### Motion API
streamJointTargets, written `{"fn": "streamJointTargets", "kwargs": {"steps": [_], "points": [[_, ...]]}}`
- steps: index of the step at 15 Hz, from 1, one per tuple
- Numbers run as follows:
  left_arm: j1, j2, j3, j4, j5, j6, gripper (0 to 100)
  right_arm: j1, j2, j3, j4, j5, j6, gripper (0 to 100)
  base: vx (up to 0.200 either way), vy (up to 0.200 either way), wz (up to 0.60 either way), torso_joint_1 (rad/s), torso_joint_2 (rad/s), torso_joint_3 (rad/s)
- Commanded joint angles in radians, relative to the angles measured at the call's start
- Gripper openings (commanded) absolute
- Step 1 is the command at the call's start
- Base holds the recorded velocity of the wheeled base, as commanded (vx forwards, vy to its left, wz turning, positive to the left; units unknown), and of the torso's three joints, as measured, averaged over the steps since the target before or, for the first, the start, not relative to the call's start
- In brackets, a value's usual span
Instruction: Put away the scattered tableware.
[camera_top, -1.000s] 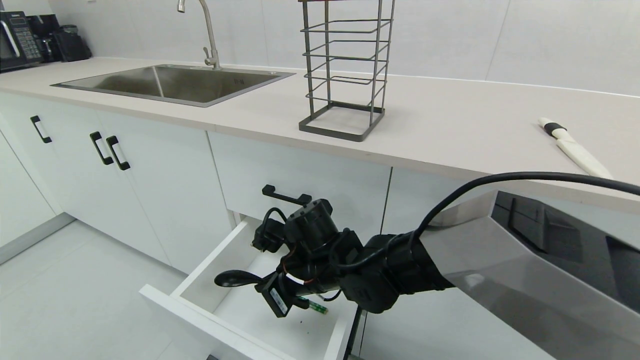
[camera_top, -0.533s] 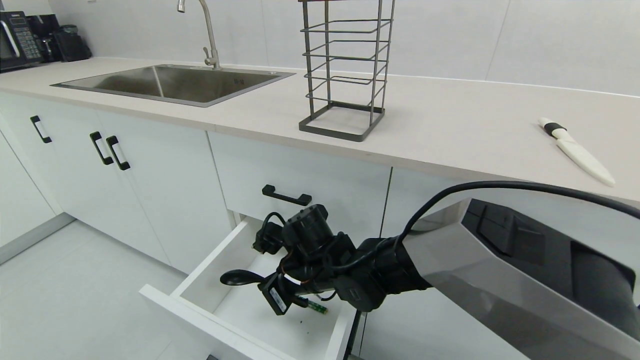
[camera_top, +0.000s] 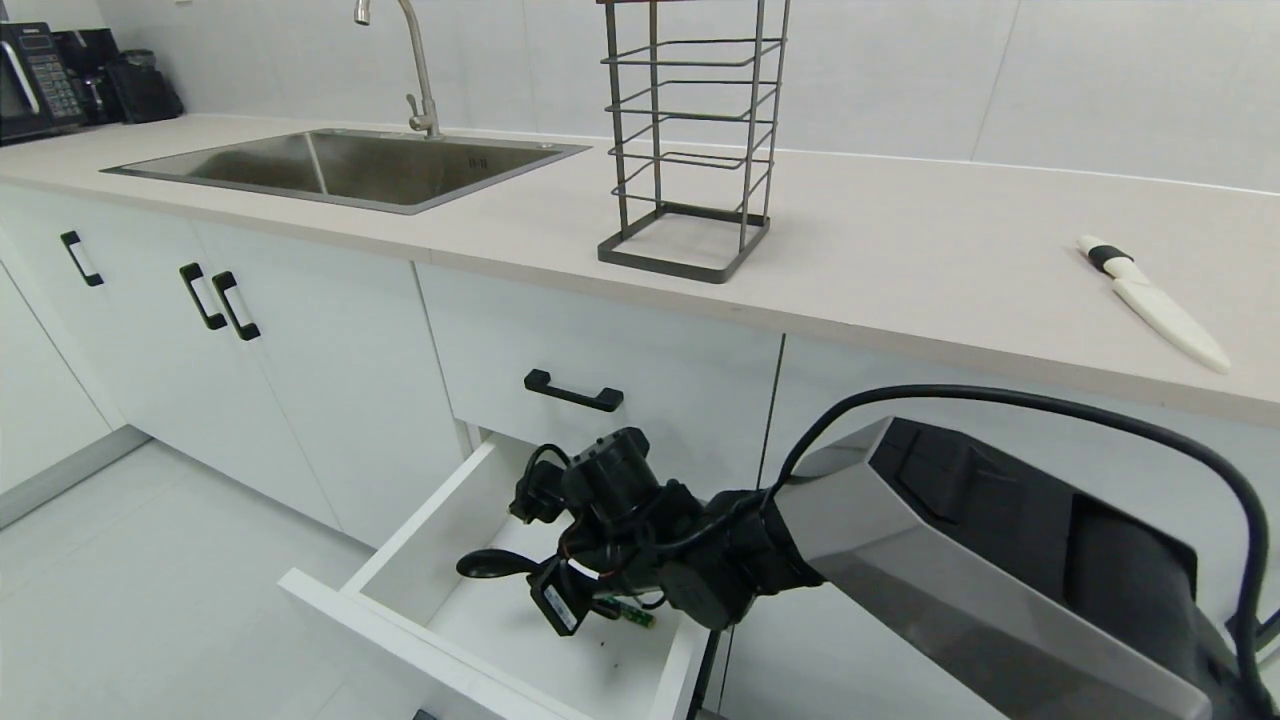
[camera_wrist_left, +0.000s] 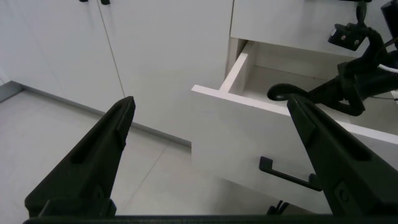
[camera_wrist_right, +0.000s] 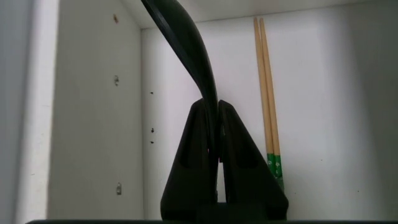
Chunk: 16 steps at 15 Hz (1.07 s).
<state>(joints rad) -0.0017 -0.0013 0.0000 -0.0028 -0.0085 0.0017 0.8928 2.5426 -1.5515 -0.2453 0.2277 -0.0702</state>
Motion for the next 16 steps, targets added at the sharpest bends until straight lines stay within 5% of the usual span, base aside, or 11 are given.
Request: {"fn": "streamJointTargets", "kwargs": {"steps": [1, 16], "points": [[0.000, 0.001, 0.000, 0.000, -0.001, 0.000, 100, 0.000, 0.025, -0.013, 0.000, -0.002, 0.000, 0, 0.000, 0.000, 0.00, 0.000, 0.00, 0.000], [0.000, 0.001, 0.000, 0.000, -0.001, 0.000, 100, -0.005, 0.084, -0.062, 0.004, -0.025, 0.000, 0, 0.000, 0.000, 0.00, 0.000, 0.00, 0.000]]}}
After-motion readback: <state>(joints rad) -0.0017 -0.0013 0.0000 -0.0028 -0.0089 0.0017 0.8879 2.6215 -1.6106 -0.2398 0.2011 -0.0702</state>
